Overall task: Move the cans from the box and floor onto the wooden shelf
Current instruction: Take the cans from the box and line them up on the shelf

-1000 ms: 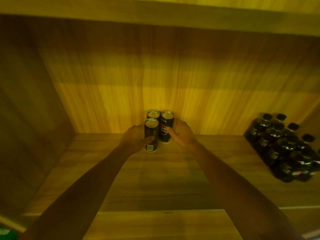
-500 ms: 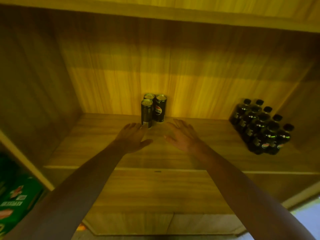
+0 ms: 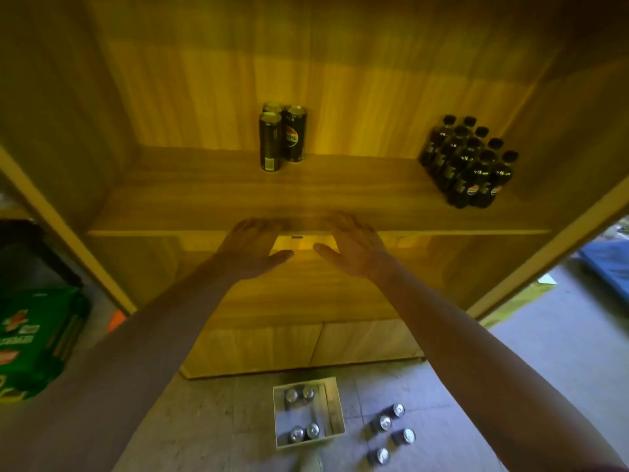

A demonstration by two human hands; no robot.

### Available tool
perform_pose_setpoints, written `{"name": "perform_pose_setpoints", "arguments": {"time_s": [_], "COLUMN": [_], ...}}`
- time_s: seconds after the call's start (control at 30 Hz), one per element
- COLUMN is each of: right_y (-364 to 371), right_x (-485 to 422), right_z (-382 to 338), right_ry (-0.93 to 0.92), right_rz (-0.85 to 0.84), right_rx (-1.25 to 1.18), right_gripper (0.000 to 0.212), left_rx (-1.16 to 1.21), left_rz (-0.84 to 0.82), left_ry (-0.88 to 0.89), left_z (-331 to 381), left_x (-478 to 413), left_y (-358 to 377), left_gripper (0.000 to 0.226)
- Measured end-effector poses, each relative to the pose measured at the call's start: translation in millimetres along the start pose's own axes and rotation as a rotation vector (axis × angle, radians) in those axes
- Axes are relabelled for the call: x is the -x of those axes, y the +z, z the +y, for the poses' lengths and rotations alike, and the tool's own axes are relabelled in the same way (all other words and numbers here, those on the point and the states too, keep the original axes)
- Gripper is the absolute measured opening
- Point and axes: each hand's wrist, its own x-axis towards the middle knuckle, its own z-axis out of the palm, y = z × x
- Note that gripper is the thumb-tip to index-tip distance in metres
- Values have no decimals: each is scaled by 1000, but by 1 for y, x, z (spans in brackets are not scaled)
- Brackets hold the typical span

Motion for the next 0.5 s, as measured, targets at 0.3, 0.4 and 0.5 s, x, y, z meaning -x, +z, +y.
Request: {"name": "perform_pose_setpoints", "arguments": {"time_s": [0.3, 0.4, 0.5], "right_y": [60, 106, 174], "right_x": [80, 94, 114], "right_z": [-30, -27, -24], "right_ry": [44, 15, 24], "right_rz": [-117, -136, -178], "right_rx": [-42, -68, -119], "right_gripper": [74, 73, 76], "left_rx": [16, 63, 147], "left_rz": [-100, -170, -243], "left_ry": [-4, -29, -63], "left_z": [32, 40, 44], "left_x": [60, 66, 75], "left_y": [73, 113, 181], "left_gripper": [77, 77, 79]}}
